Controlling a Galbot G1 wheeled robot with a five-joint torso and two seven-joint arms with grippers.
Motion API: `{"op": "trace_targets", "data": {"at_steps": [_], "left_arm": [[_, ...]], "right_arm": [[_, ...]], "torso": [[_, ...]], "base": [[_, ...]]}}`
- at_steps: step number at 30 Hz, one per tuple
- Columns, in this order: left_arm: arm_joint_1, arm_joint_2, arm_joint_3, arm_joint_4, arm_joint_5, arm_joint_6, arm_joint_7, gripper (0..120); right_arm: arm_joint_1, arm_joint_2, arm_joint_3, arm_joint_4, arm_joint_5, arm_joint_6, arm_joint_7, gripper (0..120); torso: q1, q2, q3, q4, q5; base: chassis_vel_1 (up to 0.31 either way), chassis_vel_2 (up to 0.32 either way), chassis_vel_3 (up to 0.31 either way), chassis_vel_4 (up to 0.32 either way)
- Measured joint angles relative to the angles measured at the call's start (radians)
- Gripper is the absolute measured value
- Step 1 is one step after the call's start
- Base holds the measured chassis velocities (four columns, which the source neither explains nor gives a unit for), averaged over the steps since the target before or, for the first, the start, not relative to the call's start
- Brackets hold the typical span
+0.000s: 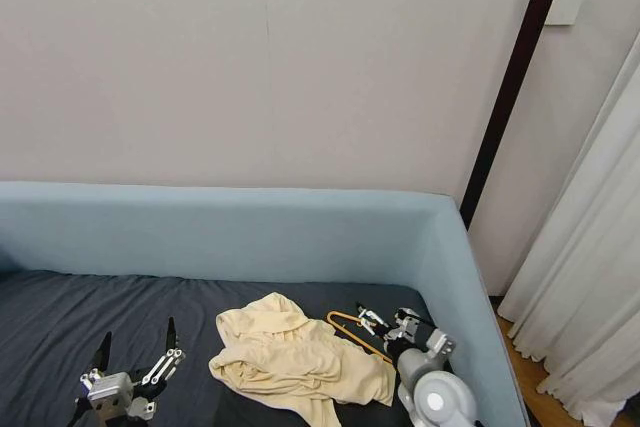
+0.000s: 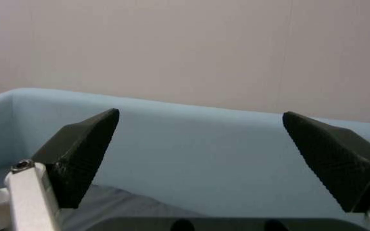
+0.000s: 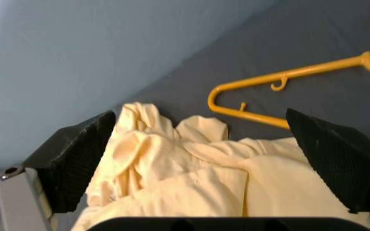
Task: Pick up the clothes from the sofa and hang them on the clothes hanger.
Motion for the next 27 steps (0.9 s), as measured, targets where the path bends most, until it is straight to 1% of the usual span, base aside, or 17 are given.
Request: {"op": "trace_targets", "data": {"at_steps": [5, 6, 10, 11, 15, 18, 21, 22, 24, 27], "left_arm": [[0.0, -0.011, -0.008, 0.018, 0.03, -0.025, -0.005, 100], [0.0, -0.011, -0.008, 0.018, 0.03, -0.025, -0.005, 100], [0.001, -0.02, -0.013, 0.023, 0.037, -0.035, -0.008, 100], [0.001, -0.02, -0.013, 0.023, 0.037, -0.035, -0.008, 100], [0.002, -0.031, -0.012, 0.026, 0.039, -0.036, -0.012, 100], [0.007, -0.037, -0.008, 0.029, 0.039, -0.039, -0.017, 100], [0.011, -0.042, -0.012, 0.036, 0.048, -0.046, -0.02, 100], [0.011, -0.042, -0.012, 0.036, 0.048, -0.046, -0.02, 100], [0.012, -0.046, -0.017, 0.036, 0.051, -0.047, -0.022, 100], [0.014, -0.049, -0.019, 0.036, 0.055, -0.048, -0.023, 100]], "right_arm": [[0.07, 0.06, -0.064, -0.161, -0.078, -0.013, -0.024, 100], [0.07, 0.06, -0.064, -0.161, -0.078, -0.013, -0.024, 100], [0.105, 0.095, -0.115, -0.261, -0.169, -0.001, -0.095, 100], [0.105, 0.095, -0.115, -0.261, -0.169, -0.001, -0.095, 100], [0.137, 0.123, -0.149, -0.338, -0.258, 0.03, -0.175, 100], [0.153, 0.141, -0.161, -0.37, -0.278, 0.044, -0.197, 100], [0.176, 0.161, -0.189, -0.416, -0.308, 0.091, -0.237, 100], [0.176, 0.161, -0.189, -0.416, -0.308, 0.091, -0.237, 100], [0.197, 0.172, -0.228, -0.459, -0.349, 0.119, -0.261, 100], [0.209, 0.179, -0.253, -0.486, -0.386, 0.118, -0.257, 100]], "torso": [[0.0, 0.0, 0.0, 0.0001, 0.0], [0.0, 0.0, 0.0, 0.0001, 0.0], [0.0, 0.0, 0.0, 0.0, 0.0], [0.0, 0.0, 0.0, 0.0, 0.0], [0.0, 0.0, 0.0, 0.0, 0.0], [0.0, 0.0, 0.0, 0.0001, 0.0001], [0.0, 0.0, 0.0, 0.0, 0.0], [0.0, 0.0, 0.0, 0.0, 0.0], [0.0, 0.0, 0.0, 0.0001, 0.0001], [0.0, 0.0, 0.0, 0.0, 0.0002]], "base": [[0.0, 0.0, 0.0, 0.0], [0.0, 0.0, 0.0, 0.0], [0.0, 0.0, 0.0, 0.0], [0.0, 0.0, 0.0, 0.0], [0.0, 0.0, 0.0, 0.0], [0.0, 0.0, 0.0, 0.0], [0.0, 0.0, 0.0, 0.0], [0.0, 0.0, 0.0, 0.0], [0.0, 0.0, 0.0, 0.0], [0.0, 0.0, 0.0, 0.0]]}}
